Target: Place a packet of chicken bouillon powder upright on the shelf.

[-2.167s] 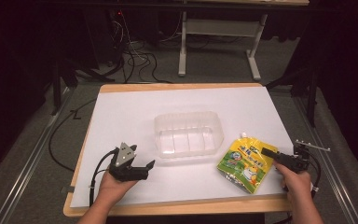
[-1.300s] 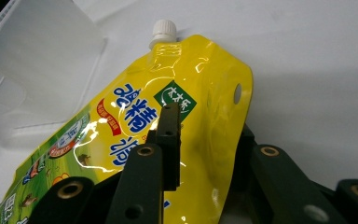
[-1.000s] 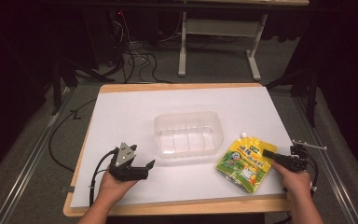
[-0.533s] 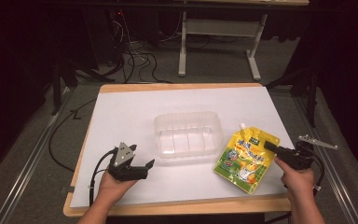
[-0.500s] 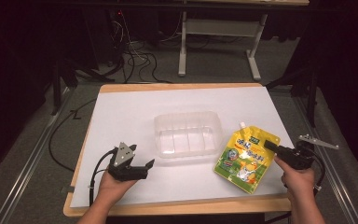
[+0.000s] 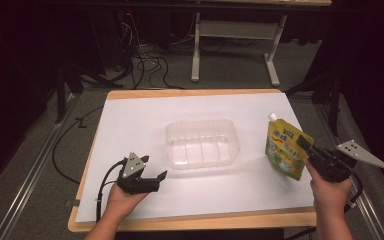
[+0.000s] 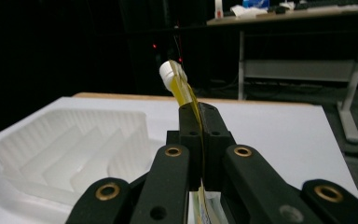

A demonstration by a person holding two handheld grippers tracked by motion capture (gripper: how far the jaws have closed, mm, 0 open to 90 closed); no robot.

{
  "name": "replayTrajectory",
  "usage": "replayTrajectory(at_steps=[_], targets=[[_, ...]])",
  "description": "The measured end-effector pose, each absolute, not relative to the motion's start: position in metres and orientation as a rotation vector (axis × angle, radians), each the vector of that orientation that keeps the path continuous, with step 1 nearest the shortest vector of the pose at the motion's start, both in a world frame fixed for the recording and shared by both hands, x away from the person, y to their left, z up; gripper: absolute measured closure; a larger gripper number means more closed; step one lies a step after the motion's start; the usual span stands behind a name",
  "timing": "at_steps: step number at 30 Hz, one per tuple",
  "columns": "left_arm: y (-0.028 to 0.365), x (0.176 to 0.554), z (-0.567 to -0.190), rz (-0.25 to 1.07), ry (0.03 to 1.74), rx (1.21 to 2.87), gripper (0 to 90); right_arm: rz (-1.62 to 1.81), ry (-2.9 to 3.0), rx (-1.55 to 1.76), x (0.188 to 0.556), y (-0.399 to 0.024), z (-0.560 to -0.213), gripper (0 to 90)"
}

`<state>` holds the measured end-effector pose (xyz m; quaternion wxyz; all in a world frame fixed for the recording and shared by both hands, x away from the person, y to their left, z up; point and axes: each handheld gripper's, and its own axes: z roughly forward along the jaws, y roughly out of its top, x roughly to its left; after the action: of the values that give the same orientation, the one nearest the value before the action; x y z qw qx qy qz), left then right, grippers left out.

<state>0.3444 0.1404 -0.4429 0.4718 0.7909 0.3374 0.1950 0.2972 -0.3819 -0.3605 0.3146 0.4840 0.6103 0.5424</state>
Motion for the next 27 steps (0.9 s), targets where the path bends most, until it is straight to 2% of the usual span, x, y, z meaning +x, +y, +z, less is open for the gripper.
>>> replayTrajectory(at_steps=[12, 15, 18, 24, 25, 26, 27], targets=[[0.131, 0.349, -0.443, 0.482, 0.856, 1.879, 23.8, 1.396, 1.623, 1.325, 0.287, -0.394, -0.381, 84.3], [0.123, 0.356, -0.444, 0.498, 0.883, 1.847, 27.4, 1.363, 1.643, 1.337, 0.286, -0.391, -0.384, 75.4], [0.112, 0.363, -0.445, 0.545, 0.903, 1.835, 32.6, 1.353, 1.655, 1.344, 0.284, -0.392, -0.386, 69.8], [0.103, 0.372, -0.449, 0.545, 0.947, 1.833, 43.9, 1.311, 1.687, 1.368, 0.283, -0.39, -0.395, 58.1], [0.103, 0.374, -0.449, 0.531, 0.957, 1.83, 48.8, 1.296, 1.699, 1.394, 0.284, -0.391, -0.397, 53.3], [0.103, 0.376, -0.45, 0.523, 0.969, 1.825, 48.8, 1.296, 1.699, 1.394, 0.284, -0.391, -0.397, 53.3], [0.103, 0.378, -0.45, 0.513, 0.98, 1.821, 53.7, 1.283, 1.704, 1.403, 0.283, -0.392, -0.4, 50.6]])
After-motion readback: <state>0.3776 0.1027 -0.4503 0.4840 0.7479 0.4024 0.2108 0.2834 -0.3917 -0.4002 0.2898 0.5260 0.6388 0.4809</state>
